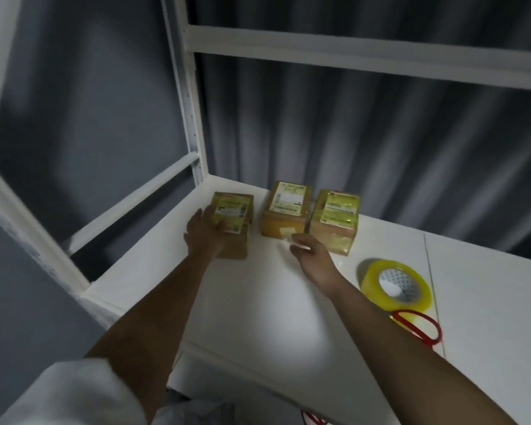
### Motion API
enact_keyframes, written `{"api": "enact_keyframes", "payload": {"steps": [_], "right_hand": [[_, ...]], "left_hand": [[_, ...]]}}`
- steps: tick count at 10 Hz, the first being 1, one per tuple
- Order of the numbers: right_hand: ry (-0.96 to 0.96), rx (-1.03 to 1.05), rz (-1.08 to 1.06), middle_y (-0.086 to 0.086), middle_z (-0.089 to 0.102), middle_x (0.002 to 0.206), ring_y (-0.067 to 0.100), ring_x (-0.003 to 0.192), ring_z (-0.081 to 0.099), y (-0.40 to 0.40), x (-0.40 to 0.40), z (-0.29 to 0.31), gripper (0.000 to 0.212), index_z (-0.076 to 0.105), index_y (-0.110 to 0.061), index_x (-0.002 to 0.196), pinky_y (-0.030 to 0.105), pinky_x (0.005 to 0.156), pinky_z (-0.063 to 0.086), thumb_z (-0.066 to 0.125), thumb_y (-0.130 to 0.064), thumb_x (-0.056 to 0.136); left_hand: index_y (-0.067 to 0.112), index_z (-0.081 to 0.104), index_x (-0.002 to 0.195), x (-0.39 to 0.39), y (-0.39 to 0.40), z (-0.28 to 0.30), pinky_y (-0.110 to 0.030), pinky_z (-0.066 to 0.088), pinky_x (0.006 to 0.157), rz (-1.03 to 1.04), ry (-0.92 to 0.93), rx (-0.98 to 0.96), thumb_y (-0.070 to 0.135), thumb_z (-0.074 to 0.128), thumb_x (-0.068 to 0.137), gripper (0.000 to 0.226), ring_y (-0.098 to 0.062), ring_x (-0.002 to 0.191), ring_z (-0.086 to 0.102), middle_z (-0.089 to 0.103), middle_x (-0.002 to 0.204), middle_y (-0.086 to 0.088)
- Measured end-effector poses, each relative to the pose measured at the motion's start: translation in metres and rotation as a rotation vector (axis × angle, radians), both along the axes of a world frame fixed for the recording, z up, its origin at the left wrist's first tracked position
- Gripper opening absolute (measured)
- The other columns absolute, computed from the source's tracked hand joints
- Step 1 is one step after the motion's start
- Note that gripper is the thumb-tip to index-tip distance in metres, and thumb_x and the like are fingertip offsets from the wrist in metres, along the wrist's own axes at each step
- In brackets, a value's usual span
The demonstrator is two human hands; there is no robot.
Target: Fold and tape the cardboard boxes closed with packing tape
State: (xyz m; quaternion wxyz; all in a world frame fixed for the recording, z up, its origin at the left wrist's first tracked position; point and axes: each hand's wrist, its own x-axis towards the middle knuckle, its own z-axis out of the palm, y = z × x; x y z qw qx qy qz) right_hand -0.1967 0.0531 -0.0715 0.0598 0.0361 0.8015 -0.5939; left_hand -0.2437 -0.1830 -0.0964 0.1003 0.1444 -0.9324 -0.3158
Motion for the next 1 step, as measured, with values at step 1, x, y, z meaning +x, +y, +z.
{"api": "enact_keyframes", "payload": {"steps": [1], "right_hand": [[0.171,-0.032,-0.014,0.01,0.062,0.105,0.018,0.098,0.057,0.0152,-0.0049,-0.0009,0.022,0.062,-0.001,0.111,0.023,0.084,0.043,0.058,-0.002,0.09]], "left_hand": [[0.008,0.045,0.134,0.0078,0.0259,0.0129,-0.047,0.033,0.105,-0.043,0.143,-0.142,0.042,0.052,0.091,0.056,-0.037,0.123,0.044,0.049,0.135,-0.018]]}}
